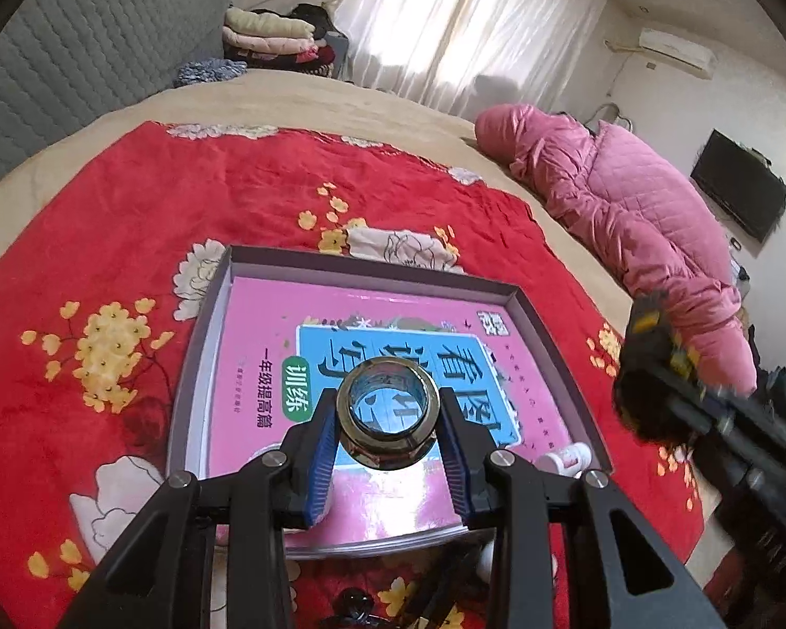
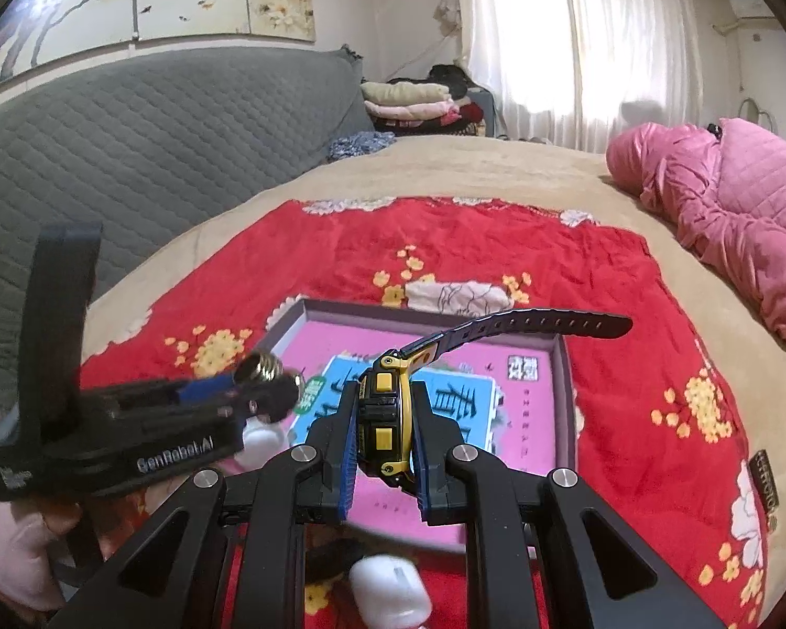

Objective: Organize rigid objects
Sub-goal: 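Lower the metal jar into the box with the left tool while the right tool lowers the watch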

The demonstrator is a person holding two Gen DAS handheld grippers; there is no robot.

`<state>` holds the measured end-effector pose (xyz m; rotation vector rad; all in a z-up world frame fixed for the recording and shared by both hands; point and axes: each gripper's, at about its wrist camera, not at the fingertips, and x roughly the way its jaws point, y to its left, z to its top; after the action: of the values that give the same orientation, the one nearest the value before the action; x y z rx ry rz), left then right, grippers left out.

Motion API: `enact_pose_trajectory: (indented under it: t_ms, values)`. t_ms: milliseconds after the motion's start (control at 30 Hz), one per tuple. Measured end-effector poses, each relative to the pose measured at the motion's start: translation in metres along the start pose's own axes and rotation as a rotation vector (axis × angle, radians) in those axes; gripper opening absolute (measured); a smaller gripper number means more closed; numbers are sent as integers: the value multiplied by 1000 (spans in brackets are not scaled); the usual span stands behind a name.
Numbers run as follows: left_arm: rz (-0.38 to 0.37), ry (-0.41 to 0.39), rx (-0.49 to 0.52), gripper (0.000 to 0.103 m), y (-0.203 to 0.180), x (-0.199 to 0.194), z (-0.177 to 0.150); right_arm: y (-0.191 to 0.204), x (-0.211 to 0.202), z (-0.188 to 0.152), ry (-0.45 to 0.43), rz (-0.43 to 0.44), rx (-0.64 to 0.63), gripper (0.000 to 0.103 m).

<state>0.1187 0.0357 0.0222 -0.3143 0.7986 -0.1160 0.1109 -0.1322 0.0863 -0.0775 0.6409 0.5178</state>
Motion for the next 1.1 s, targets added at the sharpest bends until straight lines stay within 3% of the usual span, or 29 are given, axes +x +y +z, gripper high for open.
enact_pose_trajectory:
  t_ms: [433, 1100]
  values:
    - [-37, 48, 78, 36, -13, 31, -17, -10, 23, 3, 39, -30, -5, 17]
    - [-3, 127, 188, 36, -23, 61, -33, -17, 58, -16, 126, -24, 13, 18]
